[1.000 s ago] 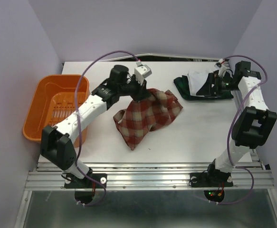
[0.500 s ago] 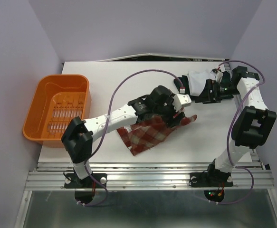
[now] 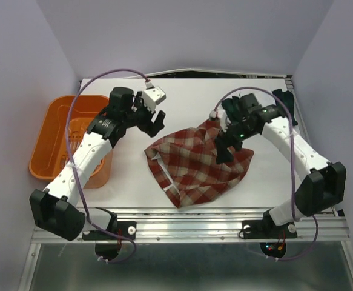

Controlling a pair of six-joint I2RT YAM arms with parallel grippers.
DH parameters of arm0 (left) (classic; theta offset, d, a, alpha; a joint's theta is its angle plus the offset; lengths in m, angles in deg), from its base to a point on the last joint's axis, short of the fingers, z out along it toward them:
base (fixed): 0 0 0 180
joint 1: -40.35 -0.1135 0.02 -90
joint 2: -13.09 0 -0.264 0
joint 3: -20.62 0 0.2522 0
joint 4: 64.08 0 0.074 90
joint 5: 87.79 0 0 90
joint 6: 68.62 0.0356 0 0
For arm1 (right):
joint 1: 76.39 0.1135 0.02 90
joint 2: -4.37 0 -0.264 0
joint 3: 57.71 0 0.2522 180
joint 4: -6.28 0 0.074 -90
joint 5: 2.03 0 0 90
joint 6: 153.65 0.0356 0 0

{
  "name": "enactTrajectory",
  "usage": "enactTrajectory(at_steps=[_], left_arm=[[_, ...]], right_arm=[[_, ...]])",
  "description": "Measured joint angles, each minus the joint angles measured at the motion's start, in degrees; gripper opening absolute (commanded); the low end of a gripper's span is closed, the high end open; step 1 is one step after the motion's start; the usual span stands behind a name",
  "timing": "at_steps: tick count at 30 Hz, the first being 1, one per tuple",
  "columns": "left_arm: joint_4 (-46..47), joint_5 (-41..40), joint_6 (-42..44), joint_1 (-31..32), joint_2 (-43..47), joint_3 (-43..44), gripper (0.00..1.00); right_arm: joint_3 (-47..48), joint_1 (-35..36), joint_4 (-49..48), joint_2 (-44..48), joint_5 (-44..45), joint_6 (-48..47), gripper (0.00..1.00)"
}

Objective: Fold and stack the skirts
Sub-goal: Flatten the skirt out

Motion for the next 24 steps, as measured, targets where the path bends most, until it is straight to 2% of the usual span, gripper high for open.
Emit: enactTrajectory(at_steps=[2,7,10,12,18,21,24], left_arm=[[-2.1,-0.3,1.2,-1.4,0.8,-4.4,0.79],[-6.4,-0.9,1.5,-7.3,-3.3,-13.2,0.78],[-8.1,-0.5,0.5,-11.1,-5.9,-16.0,0.82],[-8.6,-0.1,0.0,-12.4,-6.1,-16.1,0.86],[-8.3,0.3,-0.9,-12.9,-6.1,-16.1,0.88],[-8.5,0.4,-1.0,-13.4,-6.3,-16.0,0.88],[-8.6,0.4,-1.2,-14.2,-6.9,-15.6,0.88]], right_arm=[[-2.5,8.9,-1.8,1.4,3.1,-1.4,0.96],[-6.3,21.2,-5.1,1.4,8.8,-3.8,0.93],[-8.5,28.8,-6.4,0.6,12.4,-4.7,0.93],[-8.5,31.9,-7.3,-0.7,13.2,-4.8,0.95],[-7.5,37.0,-13.1,-8.9,16.7,-4.1,0.96],[-7.5,39.5,-15.6,-11.8,18.8,-4.1,0.93],[-7.5,41.6,-18.1,-13.6,20.8,-3.9,0.82]])
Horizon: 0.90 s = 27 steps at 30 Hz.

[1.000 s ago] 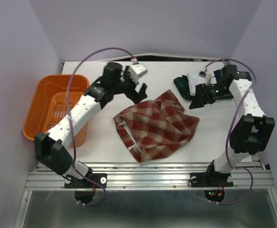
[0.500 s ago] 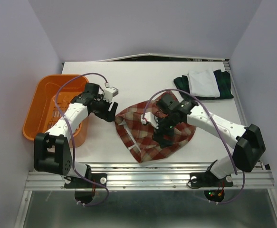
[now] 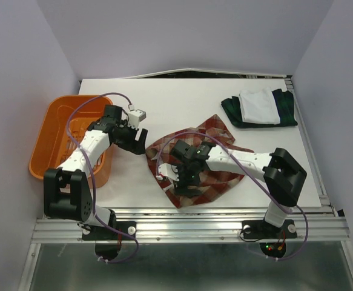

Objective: Fold and stack the skirts
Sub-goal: Flatten the skirt out

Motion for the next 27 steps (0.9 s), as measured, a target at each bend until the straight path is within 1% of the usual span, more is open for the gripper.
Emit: enactTrajectory(at_steps=[1,2,3,4,6,7,8,10,14,18,23,27], left_arm=[[0.0,0.0,-0.1,-0.2,-0.1,0.1,0.88],[0.0,0.1,-0.2,-0.5,-0.2,0.1,0.88],[0.0,0.1,-0.3,-0.5,-0.3,0.1,0.88],[0.0,0.1,-0.4,-0.8,-0.4,0.1,0.88],[0.0,0.1,-0.6,-1.0,-0.4,0.1,0.88],[0.0,0.1,-0.6,-1.2,-0.4,0.1,0.88],[0.0,0.2,-0.7,-1.4,-0.4,0.1,0.88],[0.0,0.4,-0.7,-1.8,-0.4,0.1,0.9],[0.1,1.3,-0.1,-2.4,-0.3,0.0,0.98],[0.6,2.2,0.1,-3.0,1.9,-0.7,0.98],[3.9,6.3,-1.2,-4.3,7.4,-1.9,0.98],[8.1,11.2,-2.6,-5.9,11.1,-3.2,0.98]], right_arm=[[0.0,0.5,-0.8,-0.5,0.6,-0.1,0.77],[0.0,0.9,-1.8,-0.9,1.3,0.0,0.65],[0.0,1.3,-2.2,-1.4,1.4,-0.1,0.58],[0.0,1.5,-2.5,-1.9,1.9,0.0,0.41],[0.0,1.7,-2.9,-2.2,2.3,-0.2,0.19],[0.0,1.8,-3.0,-2.2,2.3,-0.6,0.05],[0.2,1.8,-2.9,-2.2,2.6,-0.7,0.01],[0.8,1.8,-2.6,-2.1,3.0,-0.6,0.01],[3.0,1.9,-1.6,0.6,5.4,-0.3,0.01],[6.8,1.9,-1.2,8.9,9.0,0.4,0.01],[12.2,2.1,-1.8,22.1,16.5,0.6,0.01],[14.3,2.1,-1.8,27.3,22.9,0.2,0.01]])
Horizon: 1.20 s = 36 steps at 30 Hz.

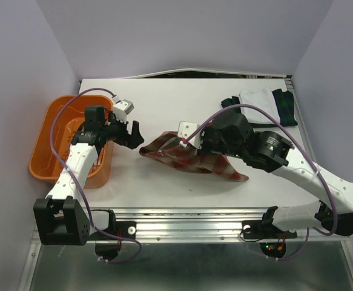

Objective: Fold and stack the skirts
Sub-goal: Flatten the skirt out

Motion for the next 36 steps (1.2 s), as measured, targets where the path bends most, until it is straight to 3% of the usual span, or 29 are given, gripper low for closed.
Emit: enactTrajectory(at_steps=[7,9,14,18,24,32,35,36], left_arm=[[5.3,7.5,5.3,-2.3,4.7,-1.6,0.98],[3.8,10.0,12.2,-2.4,4.7,-1.5,0.98],[-10.9,14.0,36.2,-2.4,4.0,-1.6,0.99],[-15.4,13.7,45.8,-2.4,4.1,-5.3,0.99],[-11.4,11.6,47.4,-0.5,4.3,-12.5,0.98],[2.6,8.1,42.0,10.5,0.9,-13.8,0.98],[6.7,6.4,39.0,13.3,-1.7,-14.4,0.81],[7.7,6.1,38.3,13.9,-2.7,-14.4,0.66]], right_arm=[[0.5,0.0,0.3,1.5,8.3,-1.1,0.01],[0.5,0.0,0.4,1.5,9.7,-1.0,0.01],[0.5,0.0,0.4,1.4,12.2,-1.0,0.01],[0.5,0.0,0.4,1.3,13.1,-1.0,0.01],[0.5,0.0,0.4,0.6,13.9,-1.0,0.01],[1.0,0.0,0.4,0.1,14.5,-1.0,0.01],[1.6,0.0,0.4,0.1,14.8,-0.6,0.01],[2.0,0.0,0.4,0.1,15.0,-0.4,0.01]])
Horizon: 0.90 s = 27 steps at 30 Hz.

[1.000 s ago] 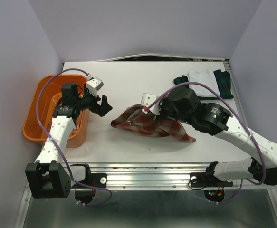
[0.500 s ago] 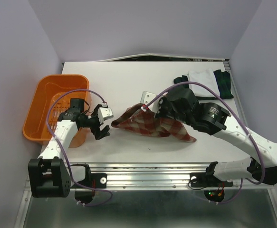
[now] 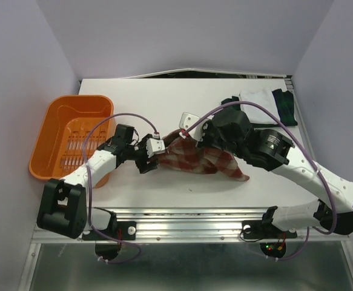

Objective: Fold and stack the skirts
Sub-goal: Flatten the skirt out

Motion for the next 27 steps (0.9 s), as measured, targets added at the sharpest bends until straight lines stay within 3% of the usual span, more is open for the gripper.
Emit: enactTrajectory(at_steps=[2,3,6,10,14,19,27], left_arm=[[1.2,-0.6,-1.4,0.6,-1.5,0.0,0.48],[1.2,-1.2,-2.3,0.7,-1.8,0.0,0.26],[1.0,-2.4,-4.3,0.0,-0.9,0.0,0.0],[-0.6,-2.4,-8.3,-6.2,4.2,3.0,0.0],[-3.1,-2.8,-11.4,-11.3,5.6,16.6,0.0],[-4.9,-8.7,-13.8,-11.5,7.7,30.0,0.0],[-12.0,-15.1,-11.2,-9.6,13.0,36.7,0.0]], right_arm=[[0.9,0.0,0.0,-0.1,0.5,0.5,0.01],[1.5,-0.1,0.0,-0.2,0.9,0.9,0.01],[2.4,-1.5,-0.3,0.0,1.8,1.8,0.01],[2.3,-5.7,-1.0,0.7,1.7,3.6,0.01],[1.3,-9.5,-5.7,2.7,0.9,5.5,0.01],[0.5,-11.0,-10.9,7.2,-1.3,9.3,0.01],[-9.9,-15.3,-17.9,14.5,-7.0,18.1,0.01]])
